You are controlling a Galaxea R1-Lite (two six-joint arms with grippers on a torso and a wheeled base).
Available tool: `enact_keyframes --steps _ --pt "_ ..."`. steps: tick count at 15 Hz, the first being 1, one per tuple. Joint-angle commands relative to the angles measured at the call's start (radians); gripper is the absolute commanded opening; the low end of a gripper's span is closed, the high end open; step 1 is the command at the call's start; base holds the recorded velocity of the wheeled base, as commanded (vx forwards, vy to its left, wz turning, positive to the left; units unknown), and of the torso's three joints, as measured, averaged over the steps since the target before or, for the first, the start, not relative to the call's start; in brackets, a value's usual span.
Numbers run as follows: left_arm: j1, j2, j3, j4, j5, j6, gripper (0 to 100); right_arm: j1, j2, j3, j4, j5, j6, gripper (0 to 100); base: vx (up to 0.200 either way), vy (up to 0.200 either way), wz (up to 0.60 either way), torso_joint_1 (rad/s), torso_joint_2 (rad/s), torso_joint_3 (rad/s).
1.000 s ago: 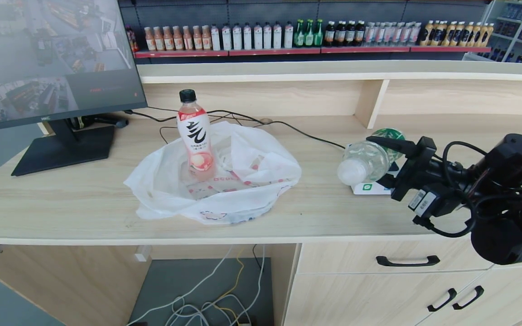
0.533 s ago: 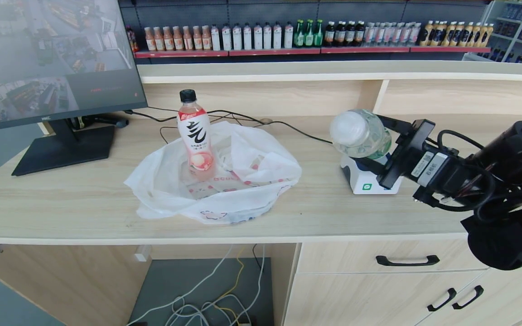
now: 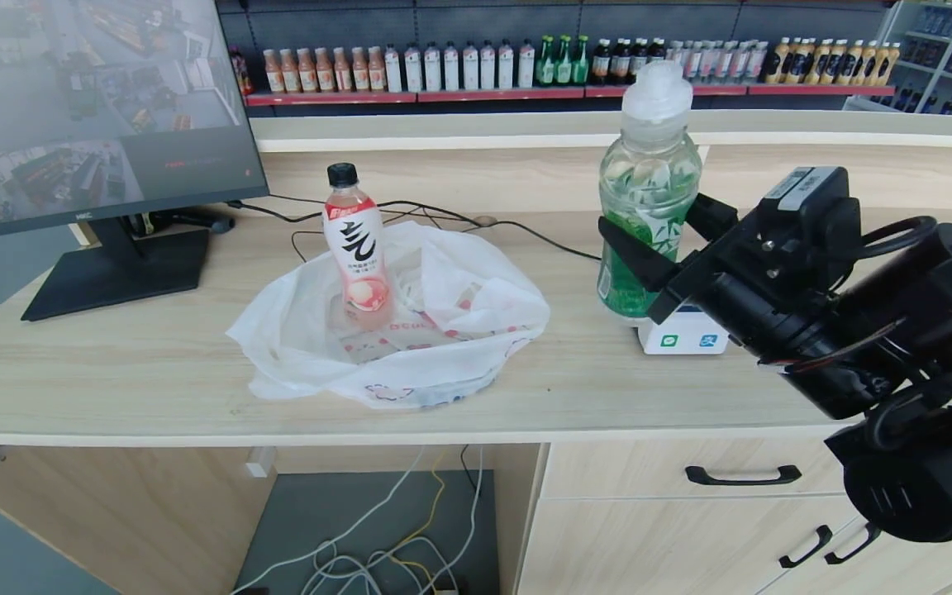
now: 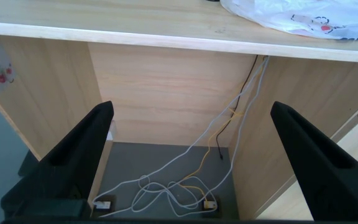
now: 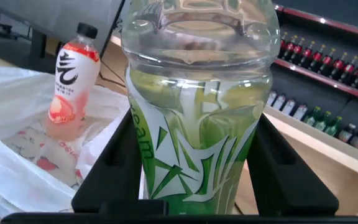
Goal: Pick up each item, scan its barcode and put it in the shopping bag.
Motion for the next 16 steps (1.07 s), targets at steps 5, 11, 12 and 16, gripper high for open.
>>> enact_keyframes --steps 5,11,12,16 --pt "0.0 0.0 0.0 0.0 -0.001 -0.001 100 0.157 0.081 -0.131 -0.002 -0.219 0.142 0 0.0 0.0 0.0 0.0 0.0 0.0" --pt "0.0 0.0 0.0 0.0 0.001 -0.003 100 0.178 0.223 -0.309 0.013 -0.274 0.166 0 0.0 0.0 0.0 0.0 0.0 0.0" --pt "0.0 0.0 0.0 0.0 0.001 -0.003 100 0.19 0.251 -0.354 0.042 -0.288 0.175 0 0.0 0.0 0.0 0.0 0.0 0.0" --pt "0.0 0.0 0.0 0.0 0.001 -0.003 100 0.247 0.357 -0.535 0.125 -0.309 0.194 0 0.0 0.0 0.0 0.0 0.0 0.0"
